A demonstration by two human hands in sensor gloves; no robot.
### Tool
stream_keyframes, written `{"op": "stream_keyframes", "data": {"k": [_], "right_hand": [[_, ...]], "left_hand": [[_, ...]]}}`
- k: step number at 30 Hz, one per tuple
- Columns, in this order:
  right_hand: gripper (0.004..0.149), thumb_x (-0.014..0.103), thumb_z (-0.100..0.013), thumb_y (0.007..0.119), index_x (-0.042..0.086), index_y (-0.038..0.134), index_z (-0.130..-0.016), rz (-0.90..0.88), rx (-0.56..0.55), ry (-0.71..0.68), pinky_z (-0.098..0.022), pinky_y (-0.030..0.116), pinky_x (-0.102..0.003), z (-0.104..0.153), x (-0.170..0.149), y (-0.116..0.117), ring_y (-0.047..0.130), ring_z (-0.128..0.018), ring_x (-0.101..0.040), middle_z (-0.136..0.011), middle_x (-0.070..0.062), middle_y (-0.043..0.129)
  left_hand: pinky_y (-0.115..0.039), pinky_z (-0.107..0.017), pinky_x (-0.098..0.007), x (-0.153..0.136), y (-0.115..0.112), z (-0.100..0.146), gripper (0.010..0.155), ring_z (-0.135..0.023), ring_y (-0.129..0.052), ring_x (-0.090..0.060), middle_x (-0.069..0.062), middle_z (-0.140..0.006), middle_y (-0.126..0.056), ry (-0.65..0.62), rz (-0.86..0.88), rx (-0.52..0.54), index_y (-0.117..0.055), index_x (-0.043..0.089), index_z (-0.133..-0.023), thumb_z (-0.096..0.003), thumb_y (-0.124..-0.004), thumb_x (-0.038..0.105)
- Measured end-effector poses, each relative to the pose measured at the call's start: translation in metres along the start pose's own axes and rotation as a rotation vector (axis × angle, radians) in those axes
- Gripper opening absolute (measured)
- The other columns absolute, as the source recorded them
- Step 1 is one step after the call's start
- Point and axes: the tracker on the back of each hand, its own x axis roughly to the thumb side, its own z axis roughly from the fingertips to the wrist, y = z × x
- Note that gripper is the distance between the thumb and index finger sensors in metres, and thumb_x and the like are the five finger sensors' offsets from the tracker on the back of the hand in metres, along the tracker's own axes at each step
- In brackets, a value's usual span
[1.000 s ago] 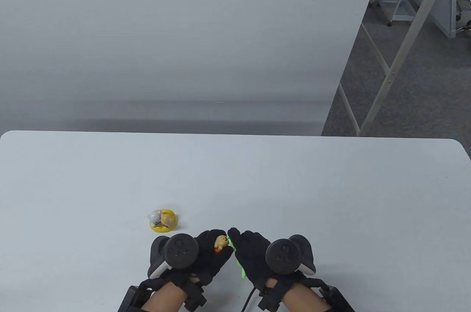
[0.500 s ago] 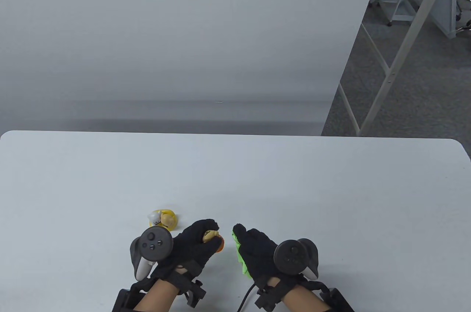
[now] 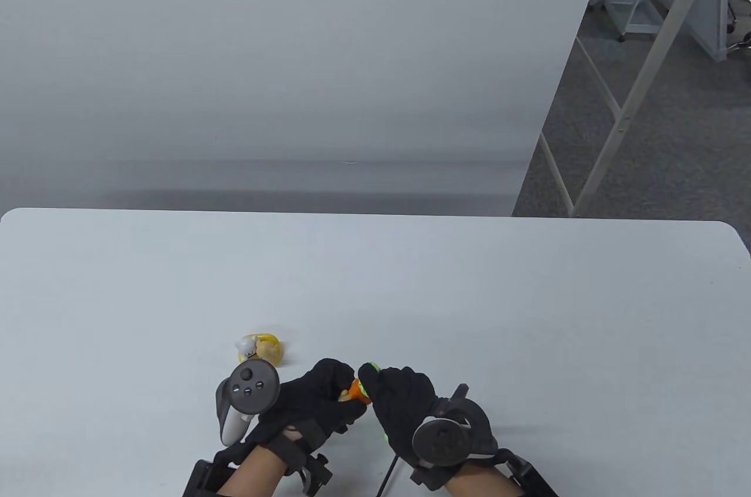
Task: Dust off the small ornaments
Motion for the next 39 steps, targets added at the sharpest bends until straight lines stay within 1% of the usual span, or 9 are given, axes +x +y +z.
{"op": "stream_keyframes", "data": {"k": [3,7,12,18,23,26,31,34,39], "right_hand": [[0.049,0.010,-0.055,0.076,-0.005,0.061,-0.099,-0.219,0.078,0.052,-0.046,0.079,-0.075,-0.001,-0.014,-0.006,0.093,-0.051,-0.050,-0.076,-0.044,0.083],[0.049,0.007,-0.056,0.075,-0.010,0.061,-0.100,-0.743,-0.044,0.208,-0.044,0.076,-0.077,0.002,-0.033,-0.005,0.091,-0.049,-0.052,-0.075,-0.047,0.081],[0.051,0.007,-0.055,0.076,-0.011,0.059,-0.099,-0.332,-0.196,0.160,-0.043,0.077,-0.077,0.005,-0.010,-0.002,0.092,-0.048,-0.052,-0.074,-0.048,0.081],[0.049,0.009,-0.054,0.076,-0.006,0.063,-0.099,0.057,0.038,0.043,-0.044,0.079,-0.076,-0.004,0.005,0.001,0.093,-0.049,-0.050,-0.074,-0.045,0.083],[0.049,0.008,-0.056,0.075,-0.009,0.062,-0.099,-0.640,0.135,0.230,-0.044,0.077,-0.077,0.000,-0.037,-0.003,0.092,-0.049,-0.051,-0.075,-0.046,0.082],[0.049,0.009,-0.056,0.075,-0.008,0.062,-0.100,-0.855,-0.025,0.248,-0.044,0.078,-0.076,0.007,-0.045,0.002,0.092,-0.049,-0.050,-0.075,-0.045,0.082],[0.050,0.008,-0.055,0.076,-0.010,0.059,-0.099,-0.650,-0.204,0.259,-0.044,0.077,-0.077,0.007,-0.026,0.004,0.092,-0.049,-0.051,-0.075,-0.047,0.081],[0.050,0.009,-0.055,0.076,-0.010,0.060,-0.099,-0.416,-0.180,0.206,-0.043,0.079,-0.075,0.005,-0.015,0.003,0.093,-0.048,-0.050,-0.074,-0.046,0.082],[0.050,0.009,-0.055,0.076,-0.010,0.060,-0.098,-0.517,-0.239,0.306,-0.042,0.080,-0.074,0.008,-0.022,0.002,0.094,-0.047,-0.049,-0.073,-0.045,0.083]], "left_hand": [[-0.111,-0.027,-0.043,0.012,0.002,-0.001,0.060,-0.049,-0.119,-0.032,-0.015,-0.080,-0.100,-0.168,-0.184,-0.016,-0.081,0.013,-0.088,-0.0379,-0.107,0.033],[-0.110,-0.025,-0.043,-0.018,-0.005,0.002,0.061,-0.047,-0.119,-0.035,-0.016,-0.079,-0.100,-0.027,0.392,0.112,-0.082,0.012,-0.088,-0.0375,-0.109,0.032],[-0.112,-0.018,-0.036,-0.023,-0.008,0.004,0.061,-0.039,-0.121,-0.029,-0.018,-0.076,-0.100,0.150,0.435,0.158,-0.080,0.008,-0.088,-0.0423,-0.107,0.036],[-0.112,-0.022,-0.038,0.013,-0.008,0.000,0.062,-0.044,-0.121,-0.029,-0.016,-0.078,-0.100,-0.132,-0.358,0.070,-0.080,0.007,-0.088,-0.0404,-0.107,0.034],[-0.110,-0.029,-0.044,0.004,-0.003,0.001,0.060,-0.052,-0.118,-0.034,-0.010,-0.083,-0.098,-0.242,-0.151,0.054,-0.084,0.018,-0.087,-0.0344,-0.110,0.030],[-0.110,-0.029,-0.044,-0.022,-0.006,0.001,0.061,-0.052,-0.118,-0.034,-0.011,-0.084,-0.098,-0.092,0.288,0.111,-0.082,0.016,-0.088,-0.0364,-0.109,0.030],[-0.111,-0.020,-0.037,-0.029,-0.011,0.003,0.062,-0.042,-0.121,-0.029,-0.017,-0.079,-0.098,0.125,0.428,0.186,-0.079,0.008,-0.089,-0.0426,-0.107,0.037],[-0.111,-0.023,-0.037,-0.018,-0.010,0.002,0.060,-0.045,-0.119,-0.027,-0.017,-0.092,-0.088,0.075,0.240,0.124,-0.073,0.012,-0.090,-0.0453,-0.104,0.039],[-0.105,-0.036,-0.045,-0.014,-0.011,-0.002,0.071,-0.059,-0.112,-0.039,-0.023,-0.109,-0.065,-0.055,0.423,-0.015,-0.065,0.011,-0.098,-0.0437,-0.106,0.032]]}}
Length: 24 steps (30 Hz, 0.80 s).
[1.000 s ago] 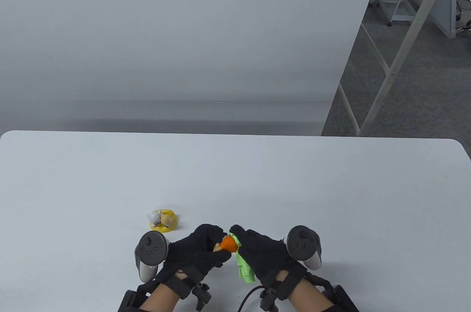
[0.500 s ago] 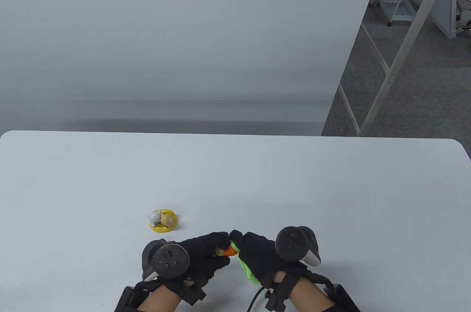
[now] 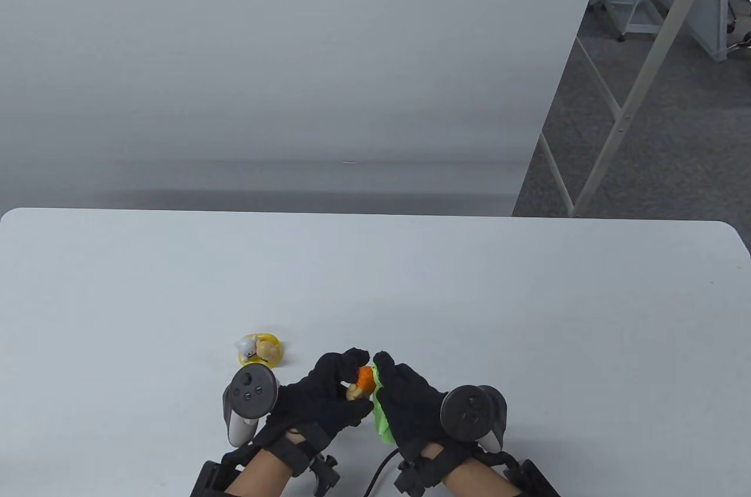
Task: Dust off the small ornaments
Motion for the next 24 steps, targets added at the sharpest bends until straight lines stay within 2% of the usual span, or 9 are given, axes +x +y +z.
{"op": "stream_keyframes", "data": {"k": [4,7,15,19,23,24], "right_hand": [[0.050,0.009,-0.055,0.075,-0.011,0.059,-0.098,-0.035,0.003,0.003,-0.042,0.080,-0.074,0.001,0.002,0.003,0.094,-0.047,-0.049,-0.073,-0.045,0.083],[0.051,0.010,-0.055,0.075,-0.011,0.059,-0.098,-0.050,0.006,0.000,-0.042,0.081,-0.074,0.000,0.006,0.005,0.094,-0.047,-0.049,-0.073,-0.045,0.084],[0.050,0.010,-0.055,0.075,-0.011,0.059,-0.098,-0.121,0.000,0.047,-0.042,0.080,-0.074,0.001,0.002,0.006,0.094,-0.047,-0.049,-0.073,-0.045,0.084],[0.051,0.010,-0.055,0.076,-0.013,0.057,-0.097,-0.165,0.033,0.055,-0.042,0.080,-0.074,0.002,0.000,0.011,0.094,-0.047,-0.048,-0.073,-0.045,0.084],[0.050,0.011,-0.055,0.077,-0.009,0.062,-0.098,-0.149,0.155,-0.056,-0.043,0.081,-0.073,0.002,0.009,0.014,0.095,-0.048,-0.048,-0.074,-0.043,0.085],[0.049,0.011,-0.055,0.078,-0.007,0.064,-0.098,-0.159,0.121,-0.088,-0.043,0.081,-0.074,0.002,0.011,0.012,0.095,-0.047,-0.048,-0.073,-0.043,0.085]], "left_hand": [[-0.105,-0.037,-0.047,0.005,0.004,0.000,0.070,-0.061,-0.112,-0.042,-0.028,-0.107,-0.068,-0.049,-0.065,-0.011,-0.065,0.009,-0.098,-0.0430,-0.103,0.030],[-0.103,-0.040,-0.047,0.008,0.006,0.000,0.070,-0.068,-0.109,-0.048,-0.031,-0.107,-0.066,-0.066,0.005,-0.027,-0.065,0.007,-0.098,-0.0416,-0.101,0.028],[-0.105,-0.038,-0.046,0.014,0.006,0.000,0.069,-0.065,-0.111,-0.047,-0.033,-0.105,-0.069,-0.084,-0.091,-0.013,-0.070,0.010,-0.096,-0.0383,-0.105,0.027],[-0.105,-0.036,-0.045,0.016,0.007,0.001,0.069,-0.063,-0.112,-0.044,-0.030,-0.103,-0.074,-0.062,-0.225,0.068,-0.072,0.010,-0.094,-0.0372,-0.106,0.030],[-0.105,-0.036,-0.045,0.021,0.026,0.002,0.070,-0.062,-0.112,-0.042,-0.032,-0.104,-0.072,-0.048,-0.194,0.176,-0.071,0.009,-0.094,-0.0386,-0.106,0.032],[-0.105,-0.036,-0.045,0.025,0.030,0.002,0.069,-0.062,-0.112,-0.042,-0.032,-0.104,-0.073,-0.063,-0.197,0.189,-0.071,0.009,-0.094,-0.0389,-0.106,0.032]]}}
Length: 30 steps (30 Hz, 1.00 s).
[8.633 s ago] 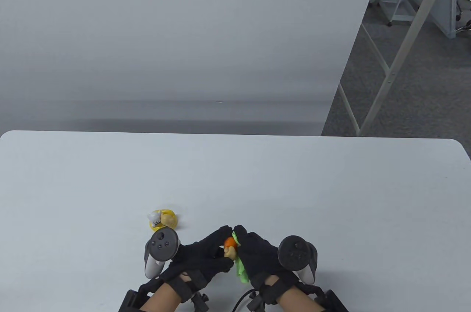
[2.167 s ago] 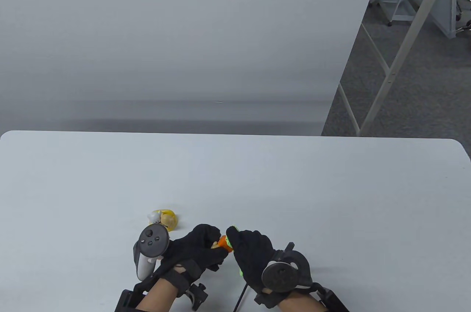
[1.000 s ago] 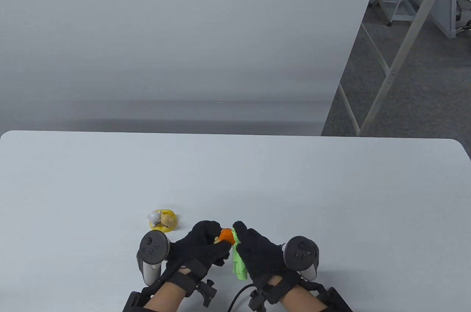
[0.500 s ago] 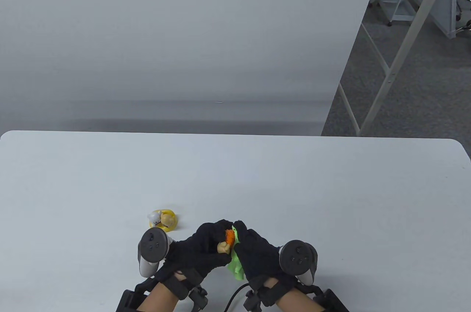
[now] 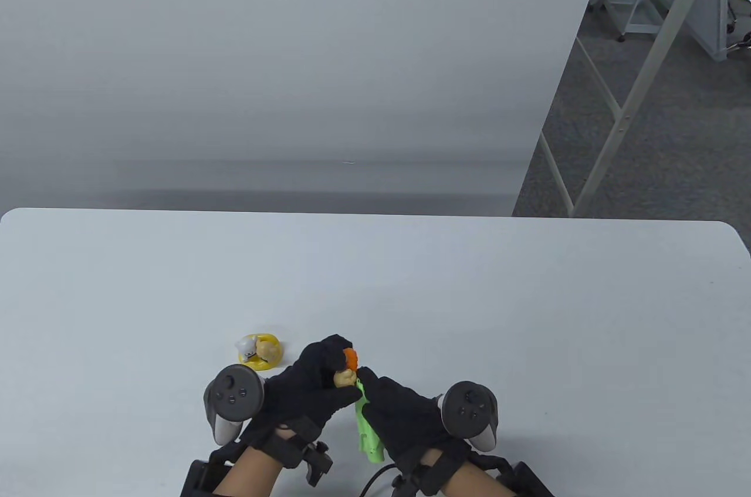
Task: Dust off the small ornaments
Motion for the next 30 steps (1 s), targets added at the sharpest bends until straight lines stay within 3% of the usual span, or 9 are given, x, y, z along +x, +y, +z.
{"op": "stream_keyframes", "data": {"k": [5,10,12,16,25,30], "right_hand": [[0.049,0.011,-0.055,0.077,-0.007,0.064,-0.099,-0.001,-0.084,0.015,-0.043,0.080,-0.074,0.002,0.005,-0.019,0.094,-0.048,-0.049,-0.074,-0.043,0.085],[0.049,0.011,-0.055,0.077,-0.007,0.064,-0.099,0.038,-0.125,0.014,-0.044,0.080,-0.074,0.006,0.010,-0.035,0.094,-0.048,-0.049,-0.075,-0.043,0.084],[0.049,0.011,-0.055,0.077,-0.007,0.064,-0.099,0.053,-0.138,0.024,-0.044,0.079,-0.074,0.006,0.012,-0.040,0.094,-0.049,-0.049,-0.075,-0.043,0.084],[0.049,0.011,-0.056,0.077,-0.006,0.064,-0.100,0.078,-0.140,0.030,-0.044,0.079,-0.074,0.006,0.011,-0.047,0.094,-0.049,-0.049,-0.075,-0.043,0.084],[0.049,0.011,-0.056,0.077,-0.006,0.064,-0.100,0.084,-0.140,0.084,-0.045,0.079,-0.075,0.007,0.000,-0.055,0.094,-0.050,-0.050,-0.075,-0.043,0.084],[0.049,0.011,-0.056,0.077,-0.006,0.065,-0.100,0.093,-0.128,0.107,-0.044,0.079,-0.075,0.007,-0.006,-0.054,0.094,-0.050,-0.050,-0.075,-0.043,0.084]], "left_hand": [[-0.105,-0.037,-0.045,0.015,0.039,-0.010,0.068,-0.063,-0.112,-0.042,-0.031,-0.105,-0.073,-0.041,-0.097,0.086,-0.073,0.012,-0.094,-0.0390,-0.108,0.032],[-0.104,-0.039,-0.046,0.024,0.080,-0.056,0.066,-0.066,-0.110,-0.042,-0.028,-0.107,-0.072,0.007,-0.293,0.006,-0.075,0.015,-0.094,-0.0389,-0.108,0.030],[-0.104,-0.039,-0.047,0.018,0.090,-0.082,0.065,-0.065,-0.111,-0.043,-0.027,-0.107,-0.073,0.059,-0.466,-0.085,-0.077,0.017,-0.093,-0.0381,-0.109,0.030],[-0.104,-0.038,-0.045,-0.017,0.092,-0.121,0.064,-0.063,-0.112,-0.041,-0.027,-0.105,-0.076,0.232,-0.750,-0.201,-0.079,0.019,-0.091,-0.0365,-0.110,0.032],[-0.102,-0.038,-0.048,-0.090,0.079,-0.152,0.064,-0.061,-0.111,-0.042,-0.026,-0.105,-0.077,0.463,-0.905,-0.420,-0.081,0.019,-0.089,-0.0344,-0.111,0.031],[-0.101,-0.039,-0.048,-0.105,0.081,-0.160,0.063,-0.062,-0.111,-0.042,-0.026,-0.106,-0.077,0.531,-0.967,-0.457,-0.082,0.019,-0.089,-0.0344,-0.111,0.030]]}}
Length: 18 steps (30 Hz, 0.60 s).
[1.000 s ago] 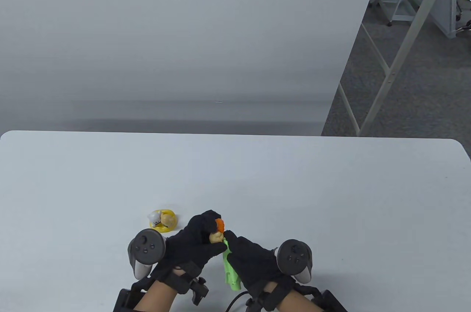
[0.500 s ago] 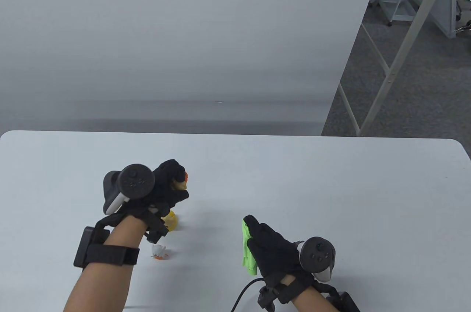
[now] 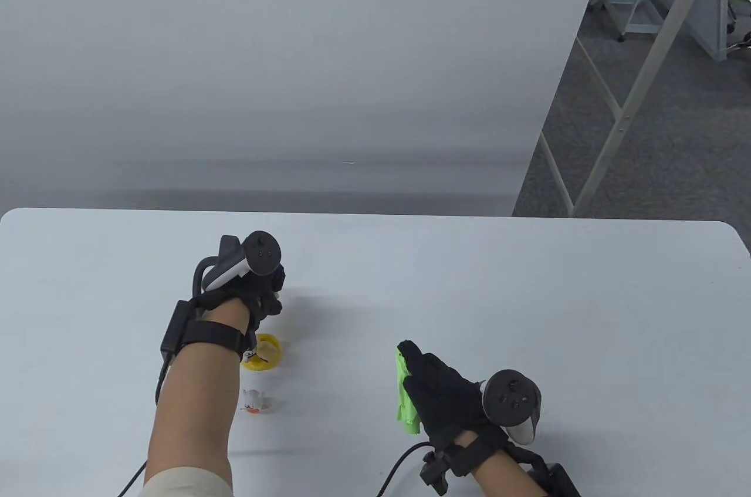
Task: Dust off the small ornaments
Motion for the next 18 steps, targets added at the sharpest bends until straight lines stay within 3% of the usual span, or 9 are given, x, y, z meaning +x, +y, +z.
{"op": "stream_keyframes", "data": {"k": [5,12,18], "right_hand": [[0.049,0.011,-0.056,0.077,-0.006,0.065,-0.100,-0.001,0.007,0.014,-0.045,0.078,-0.075,0.000,-0.004,0.001,0.094,-0.050,-0.050,-0.075,-0.043,0.084],[0.049,0.011,-0.056,0.078,-0.006,0.065,-0.100,0.011,0.013,0.029,-0.045,0.078,-0.075,0.001,-0.004,-0.001,0.094,-0.050,-0.050,-0.076,-0.044,0.084],[0.049,0.011,-0.056,0.078,-0.006,0.065,-0.100,0.010,0.004,0.039,-0.045,0.078,-0.075,0.001,-0.006,-0.006,0.094,-0.050,-0.050,-0.076,-0.044,0.084]], "left_hand": [[-0.101,-0.040,-0.051,0.000,-0.001,-0.012,0.057,-0.064,-0.110,-0.045,-0.026,-0.107,-0.075,0.016,0.016,-0.048,-0.086,0.020,-0.087,-0.0360,-0.110,0.027],[-0.100,-0.041,-0.051,-0.001,-0.019,-0.029,0.057,-0.066,-0.109,-0.046,-0.026,-0.108,-0.074,0.028,-0.010,-0.139,-0.085,0.020,-0.088,-0.0366,-0.110,0.026],[-0.100,-0.044,-0.051,0.003,-0.042,-0.034,0.054,-0.070,-0.108,-0.047,-0.025,-0.110,-0.069,0.033,-0.139,-0.212,-0.087,0.020,-0.092,-0.0410,-0.103,0.021]]}}
